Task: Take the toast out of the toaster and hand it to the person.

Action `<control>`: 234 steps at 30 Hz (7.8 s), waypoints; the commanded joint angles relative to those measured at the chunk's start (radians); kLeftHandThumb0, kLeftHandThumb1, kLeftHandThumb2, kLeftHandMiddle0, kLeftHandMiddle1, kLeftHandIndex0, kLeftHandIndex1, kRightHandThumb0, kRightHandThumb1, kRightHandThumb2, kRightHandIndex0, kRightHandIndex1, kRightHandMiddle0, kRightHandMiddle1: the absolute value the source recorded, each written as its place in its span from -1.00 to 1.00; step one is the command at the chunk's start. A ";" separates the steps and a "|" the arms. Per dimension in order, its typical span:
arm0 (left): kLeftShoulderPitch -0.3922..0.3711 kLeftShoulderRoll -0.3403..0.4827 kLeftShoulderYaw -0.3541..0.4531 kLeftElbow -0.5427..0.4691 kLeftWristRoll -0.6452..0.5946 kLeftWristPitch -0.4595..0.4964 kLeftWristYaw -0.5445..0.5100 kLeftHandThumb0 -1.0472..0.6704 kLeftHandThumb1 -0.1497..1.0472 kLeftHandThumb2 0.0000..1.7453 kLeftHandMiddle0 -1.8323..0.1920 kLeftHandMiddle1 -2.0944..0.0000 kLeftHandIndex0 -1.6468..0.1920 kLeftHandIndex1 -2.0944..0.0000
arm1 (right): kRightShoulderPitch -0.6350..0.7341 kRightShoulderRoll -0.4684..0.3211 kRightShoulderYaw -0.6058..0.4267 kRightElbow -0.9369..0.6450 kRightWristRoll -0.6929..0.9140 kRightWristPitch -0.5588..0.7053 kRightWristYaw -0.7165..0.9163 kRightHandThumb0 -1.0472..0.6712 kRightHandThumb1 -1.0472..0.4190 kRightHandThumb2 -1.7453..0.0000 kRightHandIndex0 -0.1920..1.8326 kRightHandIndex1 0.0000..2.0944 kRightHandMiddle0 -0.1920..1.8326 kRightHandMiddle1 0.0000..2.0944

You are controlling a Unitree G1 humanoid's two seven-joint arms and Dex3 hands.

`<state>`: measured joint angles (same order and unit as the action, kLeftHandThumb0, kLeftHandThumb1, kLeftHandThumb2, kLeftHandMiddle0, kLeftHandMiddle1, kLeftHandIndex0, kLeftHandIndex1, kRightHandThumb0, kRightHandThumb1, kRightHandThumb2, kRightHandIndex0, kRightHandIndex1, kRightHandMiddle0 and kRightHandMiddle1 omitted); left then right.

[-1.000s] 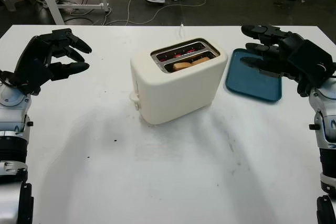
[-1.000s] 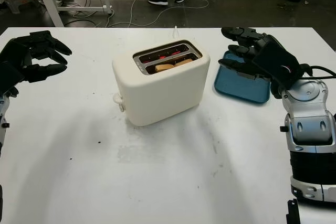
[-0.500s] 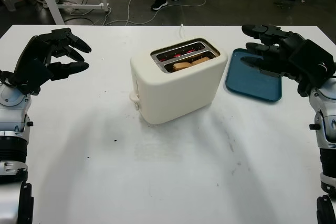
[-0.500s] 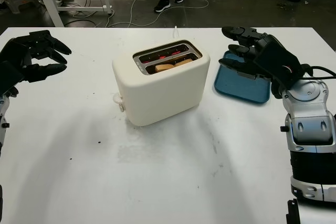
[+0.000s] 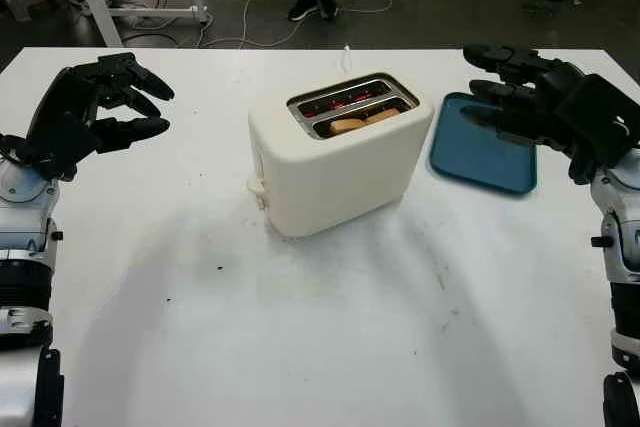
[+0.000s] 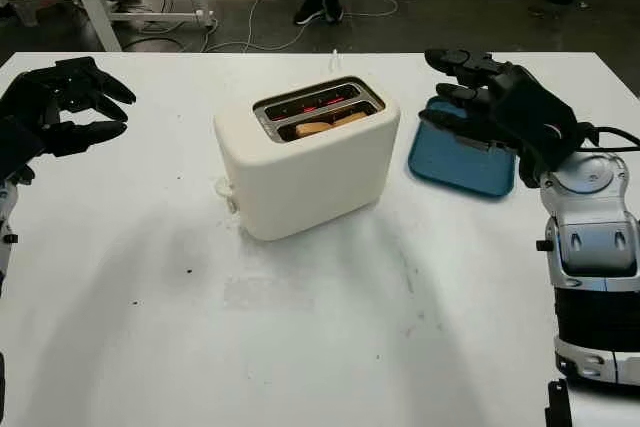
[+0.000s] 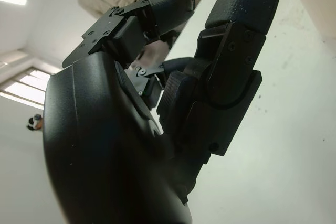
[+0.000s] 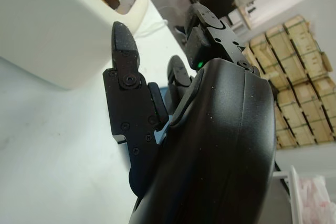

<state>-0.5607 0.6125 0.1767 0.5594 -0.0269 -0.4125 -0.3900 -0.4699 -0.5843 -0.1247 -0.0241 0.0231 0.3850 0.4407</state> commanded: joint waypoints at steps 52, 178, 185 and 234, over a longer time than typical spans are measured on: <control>0.025 0.003 0.011 -0.020 0.001 0.008 0.009 -1.00 0.66 -1.00 0.34 -0.25 0.16 -0.05 | 0.007 0.011 0.013 -0.009 -0.018 -0.002 -0.027 -0.15 -0.83 0.82 -0.41 -0.99 -0.42 -1.00; -0.006 -0.014 0.021 0.044 -0.009 -0.009 0.049 -1.00 0.70 -1.00 0.49 -0.44 0.36 -0.29 | 0.026 0.010 0.002 -0.007 -0.021 -0.032 -0.018 -0.18 -0.83 0.79 -0.43 -1.00 -0.43 -1.00; -0.008 -0.014 0.024 0.045 -0.018 -0.009 0.040 -1.00 0.69 -1.00 0.50 -0.44 0.36 -0.28 | 0.021 0.015 0.001 -0.009 -0.016 -0.021 -0.019 -0.17 -0.83 0.79 -0.42 -0.99 -0.43 -1.00; 0.003 -0.015 0.020 0.025 -0.010 0.003 0.056 -1.00 0.67 -1.00 0.49 -0.44 0.36 -0.27 | 0.028 0.016 0.000 -0.005 -0.017 -0.040 -0.018 -0.19 -0.83 0.80 -0.43 -1.00 -0.43 -1.00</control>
<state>-0.5500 0.5986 0.1942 0.5939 -0.0344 -0.4129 -0.3410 -0.4485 -0.5696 -0.1197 -0.0275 -0.0037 0.3579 0.4240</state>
